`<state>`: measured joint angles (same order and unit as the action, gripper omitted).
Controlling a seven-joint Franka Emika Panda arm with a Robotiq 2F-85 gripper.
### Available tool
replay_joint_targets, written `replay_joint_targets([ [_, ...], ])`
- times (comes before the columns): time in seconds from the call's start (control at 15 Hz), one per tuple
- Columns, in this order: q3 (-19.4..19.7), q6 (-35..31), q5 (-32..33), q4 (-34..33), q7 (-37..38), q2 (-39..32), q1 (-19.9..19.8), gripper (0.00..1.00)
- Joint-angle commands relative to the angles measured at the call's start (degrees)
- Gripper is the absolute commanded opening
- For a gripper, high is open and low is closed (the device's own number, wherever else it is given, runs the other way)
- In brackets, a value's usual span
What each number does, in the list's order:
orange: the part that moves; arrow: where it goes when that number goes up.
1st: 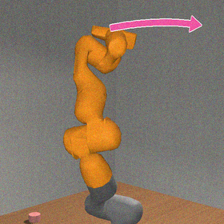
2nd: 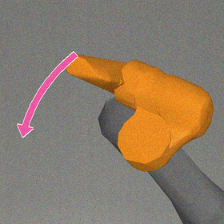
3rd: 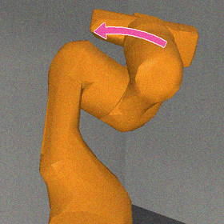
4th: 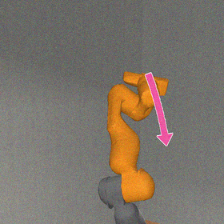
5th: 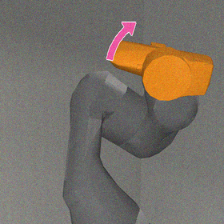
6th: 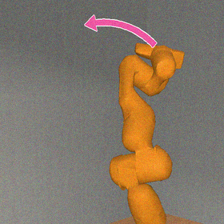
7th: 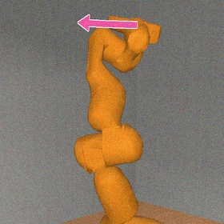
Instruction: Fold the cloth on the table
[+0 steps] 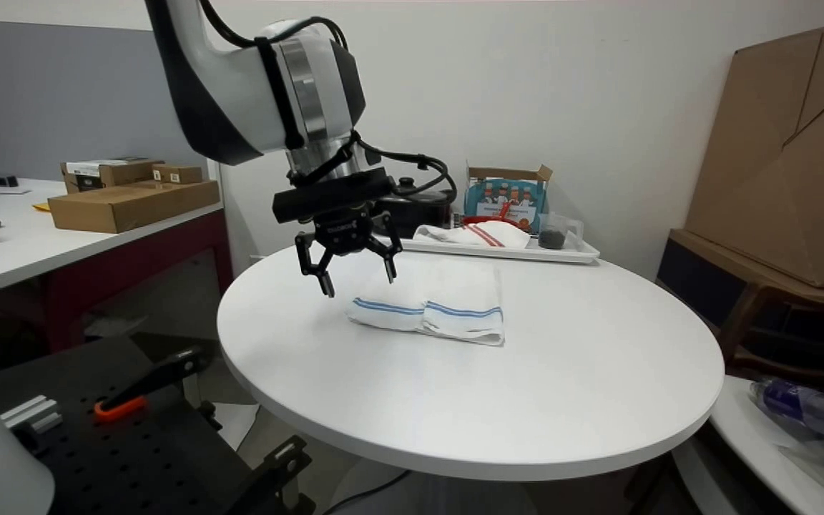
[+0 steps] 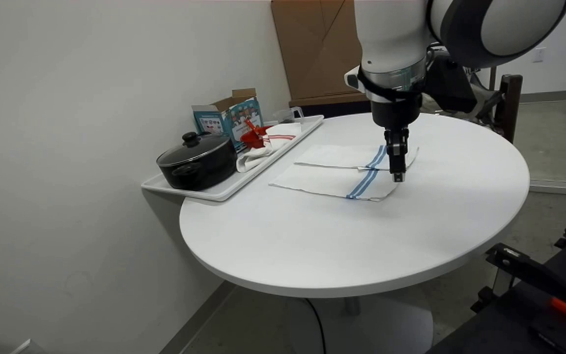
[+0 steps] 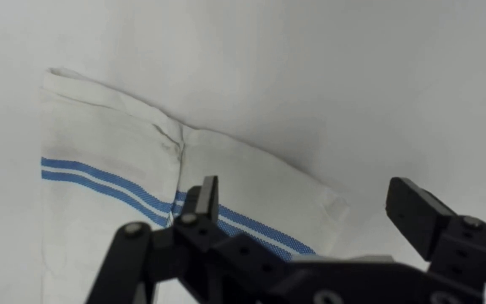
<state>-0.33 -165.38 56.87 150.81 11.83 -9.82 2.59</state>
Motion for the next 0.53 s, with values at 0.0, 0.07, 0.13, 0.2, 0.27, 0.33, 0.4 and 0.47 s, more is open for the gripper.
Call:
replay_joint_targets([
  [0.0, 0.8, -1.9, 4.8, -4.0, 5.2, -5.6, 1.3, 1.0],
  [0.07, 0.8, -2.0, 5.5, -4.9, 6.0, -6.8, 1.5, 1.0],
  [0.13, 0.9, -2.0, 6.2, -5.7, 6.8, -8.1, 1.7, 1.0],
  [0.2, 0.8, -2.0, 6.6, -6.6, 7.4, -9.4, 1.9, 1.0],
  [0.27, 0.8, -2.0, 7.0, -7.4, 7.9, -10.5, 2.1, 1.0],
  [0.33, 0.9, -2.0, 7.4, -8.1, 8.3, -11.5, 2.4, 1.0],
  [0.4, 0.9, -2.0, 7.7, -8.9, 8.6, -12.4, 2.6, 1.0],
  [0.47, 0.9, -2.0, 8.0, -9.5, 9.0, -13.3, 2.7, 1.0],
])
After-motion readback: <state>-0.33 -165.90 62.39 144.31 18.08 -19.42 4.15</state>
